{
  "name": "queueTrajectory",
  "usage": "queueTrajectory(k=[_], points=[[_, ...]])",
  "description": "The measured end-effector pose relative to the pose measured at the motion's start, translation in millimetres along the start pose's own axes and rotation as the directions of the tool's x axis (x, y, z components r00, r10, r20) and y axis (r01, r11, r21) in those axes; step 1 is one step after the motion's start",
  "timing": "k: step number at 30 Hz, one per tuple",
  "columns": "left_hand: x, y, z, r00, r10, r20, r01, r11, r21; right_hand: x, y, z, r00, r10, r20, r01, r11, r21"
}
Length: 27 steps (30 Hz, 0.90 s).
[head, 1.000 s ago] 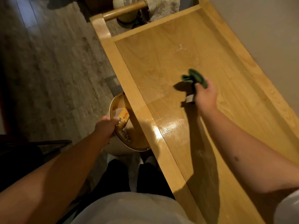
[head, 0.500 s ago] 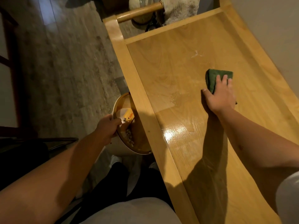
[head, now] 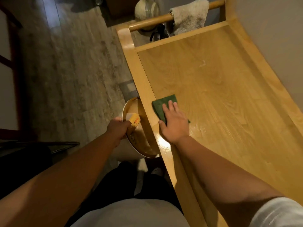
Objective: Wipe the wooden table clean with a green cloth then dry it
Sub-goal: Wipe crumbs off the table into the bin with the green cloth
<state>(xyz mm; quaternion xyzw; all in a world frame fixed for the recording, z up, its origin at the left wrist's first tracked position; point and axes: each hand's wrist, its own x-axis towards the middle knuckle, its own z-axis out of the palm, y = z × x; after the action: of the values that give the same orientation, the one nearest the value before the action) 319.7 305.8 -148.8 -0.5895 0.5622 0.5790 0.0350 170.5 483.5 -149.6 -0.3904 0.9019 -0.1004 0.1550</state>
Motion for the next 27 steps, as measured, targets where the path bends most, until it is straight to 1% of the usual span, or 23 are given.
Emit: queueTrajectory(k=[2,5,7,9,11,12,13,15,16,17,18,19,20,21,22,23,24,25,27], points=[[0,3,-1,1.000,-0.003,0.006,0.003,1.000,0.003,-6,-19,7,1.000,-0.006,-0.023,0.006,0.999,0.033],[0,7,-5,0.999,-0.008,0.045,0.007,1.000,0.012,-9,-47,15,0.993,0.109,-0.054,-0.100,0.985,0.140],[2,7,-10,0.997,-0.018,0.072,0.017,1.000,0.010,-11,-69,23,0.990,0.126,-0.060,-0.111,0.973,0.202],[3,8,-16,0.994,-0.031,0.106,0.032,0.999,-0.006,-12,-90,29,0.996,0.072,-0.057,-0.055,0.965,0.256],[8,10,-23,0.990,-0.048,0.135,0.049,0.999,-0.001,-11,-105,32,0.999,-0.023,-0.034,0.030,0.971,0.239],[10,11,-28,0.989,-0.054,0.141,0.053,0.999,0.005,-10,-110,34,0.999,-0.047,-0.013,0.048,0.968,0.245],[10,14,-32,0.988,-0.051,0.149,0.051,0.999,0.007,-10,-115,33,0.999,-0.029,0.017,0.023,0.956,0.292],[10,19,-38,0.985,-0.044,0.169,0.045,0.999,0.001,-7,-121,30,0.990,0.106,0.092,-0.136,0.884,0.447],[10,23,-42,0.983,-0.048,0.177,0.049,0.999,0.002,-6,-122,28,0.970,0.193,0.147,-0.242,0.815,0.527],[11,26,-45,0.982,-0.054,0.182,0.053,0.999,0.006,-4,-121,24,0.936,0.275,0.217,-0.350,0.708,0.613],[12,29,-48,0.981,-0.057,0.186,0.055,0.998,0.013,-1,-117,16,0.894,0.337,0.295,-0.442,0.557,0.703],[15,32,-50,0.981,-0.057,0.187,0.054,0.998,0.021,3,-112,7,0.852,0.369,0.372,-0.503,0.376,0.778],[17,34,-53,0.981,-0.056,0.183,0.051,0.998,0.031,5,-104,-3,0.820,0.371,0.436,-0.526,0.191,0.828],[19,36,-54,0.983,-0.054,0.176,0.048,0.998,0.042,7,-95,-14,0.802,0.362,0.475,-0.516,0.019,0.857],[22,37,-55,0.985,-0.053,0.167,0.043,0.997,0.060,10,-82,-26,0.792,0.361,0.492,-0.484,-0.118,0.867],[26,37,-54,0.987,-0.050,0.154,0.038,0.996,0.081,14,-68,-38,0.789,0.369,0.492,-0.442,-0.217,0.871],[29,36,-54,0.988,-0.055,0.146,0.040,0.994,0.101,18,-51,-51,0.787,0.388,0.480,-0.400,-0.272,0.875],[32,35,-53,0.987,-0.070,0.147,0.054,0.993,0.109,24,-33,-64,0.786,0.410,0.462,-0.363,-0.297,0.883],[37,36,-51,0.980,-0.122,0.158,0.107,0.990,0.097,41,9,-89,0.782,0.474,0.404,-0.296,-0.287,0.911]])
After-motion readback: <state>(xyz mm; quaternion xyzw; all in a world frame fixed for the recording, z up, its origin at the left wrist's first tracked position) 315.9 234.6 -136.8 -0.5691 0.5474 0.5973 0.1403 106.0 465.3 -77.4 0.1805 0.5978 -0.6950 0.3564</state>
